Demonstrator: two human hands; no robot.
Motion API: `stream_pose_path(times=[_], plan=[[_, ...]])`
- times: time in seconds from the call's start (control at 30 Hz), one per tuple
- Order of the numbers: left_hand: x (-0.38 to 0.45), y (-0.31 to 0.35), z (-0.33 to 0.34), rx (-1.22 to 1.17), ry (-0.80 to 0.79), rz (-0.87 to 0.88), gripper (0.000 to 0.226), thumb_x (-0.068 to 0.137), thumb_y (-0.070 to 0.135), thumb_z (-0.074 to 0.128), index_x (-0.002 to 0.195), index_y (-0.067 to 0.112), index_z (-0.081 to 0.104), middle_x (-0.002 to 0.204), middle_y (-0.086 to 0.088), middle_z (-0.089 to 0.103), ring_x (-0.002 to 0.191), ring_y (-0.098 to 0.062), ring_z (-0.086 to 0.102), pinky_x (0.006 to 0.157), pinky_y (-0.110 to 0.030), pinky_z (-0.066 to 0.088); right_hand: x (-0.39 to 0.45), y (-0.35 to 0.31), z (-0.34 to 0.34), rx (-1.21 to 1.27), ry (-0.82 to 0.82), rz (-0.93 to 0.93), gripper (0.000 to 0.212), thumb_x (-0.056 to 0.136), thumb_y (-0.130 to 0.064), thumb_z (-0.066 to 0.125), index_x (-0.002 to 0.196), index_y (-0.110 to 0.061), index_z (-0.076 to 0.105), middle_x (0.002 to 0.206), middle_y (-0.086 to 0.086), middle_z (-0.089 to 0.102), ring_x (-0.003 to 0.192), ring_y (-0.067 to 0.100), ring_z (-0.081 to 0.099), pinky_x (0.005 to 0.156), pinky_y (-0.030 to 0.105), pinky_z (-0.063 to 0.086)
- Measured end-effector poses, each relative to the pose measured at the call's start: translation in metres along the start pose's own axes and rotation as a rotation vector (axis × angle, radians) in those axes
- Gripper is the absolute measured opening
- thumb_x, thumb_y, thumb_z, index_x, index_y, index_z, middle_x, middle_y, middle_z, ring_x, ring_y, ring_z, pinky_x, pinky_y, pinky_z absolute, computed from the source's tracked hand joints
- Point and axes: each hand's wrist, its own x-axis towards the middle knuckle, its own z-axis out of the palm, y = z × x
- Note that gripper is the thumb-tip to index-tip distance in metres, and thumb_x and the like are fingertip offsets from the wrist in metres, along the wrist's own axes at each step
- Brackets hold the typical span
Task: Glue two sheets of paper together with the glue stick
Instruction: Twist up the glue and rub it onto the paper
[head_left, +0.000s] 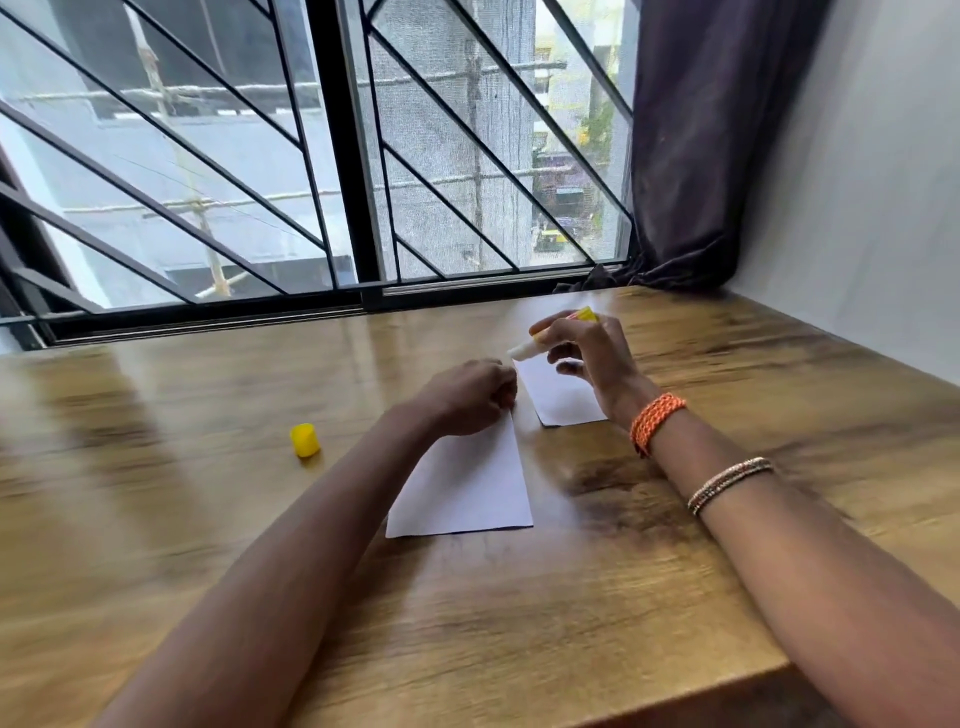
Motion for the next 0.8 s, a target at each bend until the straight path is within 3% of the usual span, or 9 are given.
stream_pose_path(times=[0.13, 0.27, 0.4, 0.5, 0.57, 0.7, 0.8], plan=[[-0.002, -0.001, -0.003, 0.029, 0.011, -0.056, 0.024, 0.078, 0.0, 0.041, 0.065, 0.019, 0.034, 0.085, -0.013, 0.053, 0.09, -0.036, 0.053, 0.069, -0.035, 0.039, -0.001, -0.001, 0.002, 0.003, -0.008, 0.0, 0.02, 0.063, -0.023, 0.057, 0.074, -0.012, 0.07, 0.067, 0.001, 0.066, 0.061, 0.013, 0.054, 0.06, 0.025, 0.041], [-0.013, -0.011, -0.019, 0.012, 0.2, -0.267, 0.012, 0.084, 0.005, 0.041, 0.092, 0.012, 0.049, 0.107, -0.021, 0.059, 0.096, -0.04, 0.056, 0.07, -0.034, 0.039, 0.0, -0.002, 0.003, -0.009, -0.02, -0.01, 0.021, 0.064, -0.024, 0.057, 0.075, -0.012, 0.071, 0.068, 0.002, 0.067, 0.061, 0.013, 0.055, 0.061, 0.026, 0.042], [-0.026, -0.027, -0.032, 0.168, 0.308, -0.574, 0.042, 0.086, 0.011, 0.045, 0.128, 0.009, 0.041, 0.129, -0.018, 0.051, 0.117, -0.038, 0.052, 0.092, -0.04, 0.043, 0.0, -0.002, 0.006, -0.014, -0.036, 0.005, 0.027, 0.066, -0.025, 0.06, 0.084, -0.008, 0.069, 0.073, 0.004, 0.07, 0.065, 0.015, 0.054, 0.061, 0.025, 0.044], [-0.033, -0.035, -0.037, 0.202, 0.312, -0.708, 0.041, 0.087, 0.014, 0.047, 0.128, 0.008, 0.044, 0.132, -0.016, 0.048, 0.122, -0.035, 0.049, 0.095, -0.039, 0.042, -0.002, -0.001, 0.011, -0.048, -0.096, 0.009, 0.013, 0.082, -0.018, 0.061, 0.081, -0.008, 0.07, 0.083, 0.007, 0.074, 0.07, 0.016, 0.053, 0.063, 0.026, 0.048], [-0.035, -0.036, -0.037, 0.258, 0.3, -0.743, 0.039, 0.088, 0.014, 0.047, 0.127, 0.01, 0.047, 0.132, -0.014, 0.049, 0.122, -0.033, 0.049, 0.093, -0.038, 0.043, -0.003, 0.001, 0.013, -0.092, -0.119, -0.008, 0.019, 0.087, -0.018, 0.061, 0.082, -0.004, 0.074, 0.094, 0.015, 0.073, 0.072, 0.016, 0.054, 0.065, 0.028, 0.051], [-0.036, -0.034, -0.038, 0.442, 0.27, -0.73, 0.035, 0.088, 0.012, 0.047, 0.123, 0.013, 0.051, 0.127, -0.01, 0.055, 0.117, -0.03, 0.055, 0.084, -0.035, 0.044, -0.004, 0.005, 0.017, -0.089, -0.108, 0.028, 0.026, 0.088, -0.015, 0.064, 0.096, 0.01, 0.067, 0.103, 0.03, 0.068, 0.077, 0.024, 0.062, 0.077, 0.037, 0.057], [-0.039, -0.036, -0.04, 0.501, 0.295, -0.709, 0.035, 0.087, 0.007, 0.048, 0.121, 0.013, 0.052, 0.123, -0.01, 0.057, 0.115, -0.031, 0.056, 0.081, -0.035, 0.043, -0.005, 0.006, 0.02, -0.144, -0.13, 0.043, 0.022, 0.087, -0.017, 0.067, 0.094, 0.004, 0.065, 0.099, 0.028, 0.07, 0.082, 0.031, 0.067, 0.083, 0.044, 0.058]])
